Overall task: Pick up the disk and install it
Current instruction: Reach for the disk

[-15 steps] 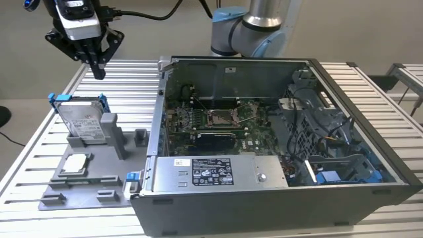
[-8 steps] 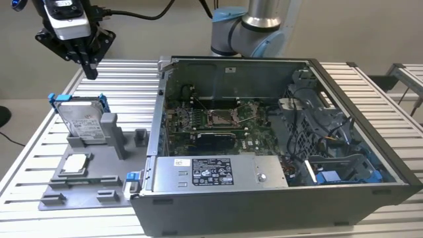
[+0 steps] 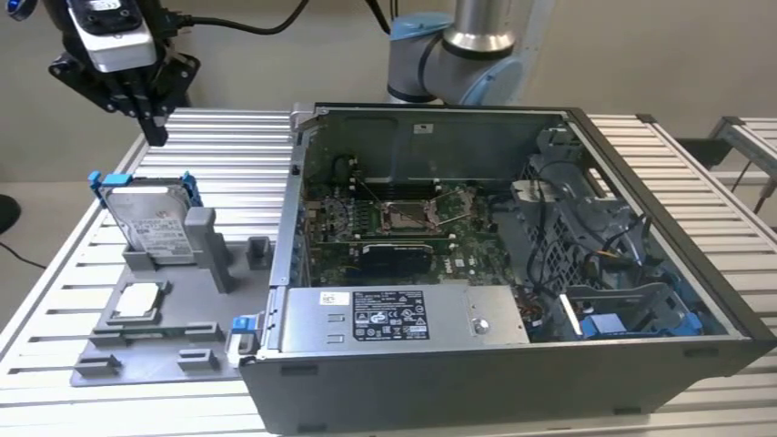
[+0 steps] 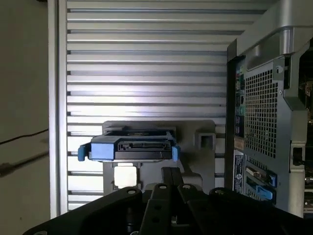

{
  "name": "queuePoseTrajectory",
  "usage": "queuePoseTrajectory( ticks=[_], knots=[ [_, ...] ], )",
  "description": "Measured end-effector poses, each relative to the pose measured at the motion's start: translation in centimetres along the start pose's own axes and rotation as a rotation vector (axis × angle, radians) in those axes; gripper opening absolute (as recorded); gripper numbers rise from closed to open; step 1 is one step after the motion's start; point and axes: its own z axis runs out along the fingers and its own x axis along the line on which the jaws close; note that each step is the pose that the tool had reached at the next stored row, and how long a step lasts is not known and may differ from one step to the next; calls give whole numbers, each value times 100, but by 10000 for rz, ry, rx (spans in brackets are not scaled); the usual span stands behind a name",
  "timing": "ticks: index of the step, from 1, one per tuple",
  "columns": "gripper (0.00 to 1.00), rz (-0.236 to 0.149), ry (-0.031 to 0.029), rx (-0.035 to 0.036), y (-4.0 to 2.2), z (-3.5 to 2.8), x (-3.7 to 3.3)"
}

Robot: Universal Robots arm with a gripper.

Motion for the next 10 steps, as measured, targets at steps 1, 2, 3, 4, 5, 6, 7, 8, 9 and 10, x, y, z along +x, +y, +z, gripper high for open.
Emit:
queuePoseTrajectory(
  ticks=[1,2,3,4,5,6,7,8,9,10],
  knots=[
    [0,-21,1,0,0,0,23],
    [0,-40,3,0,1,1,45],
    [0,-61,4,0,2,1,68],
    [0,-81,5,0,5,2,91],
    [0,-99,6,1,7,2,114],
    [0,-116,6,0,10,3,138],
    [0,-131,7,0,13,4,162],
    [0,-144,9,1,18,5,187],
    [0,-159,8,0,23,6,212],
    [0,-174,8,0,27,8,235]
  ],
)
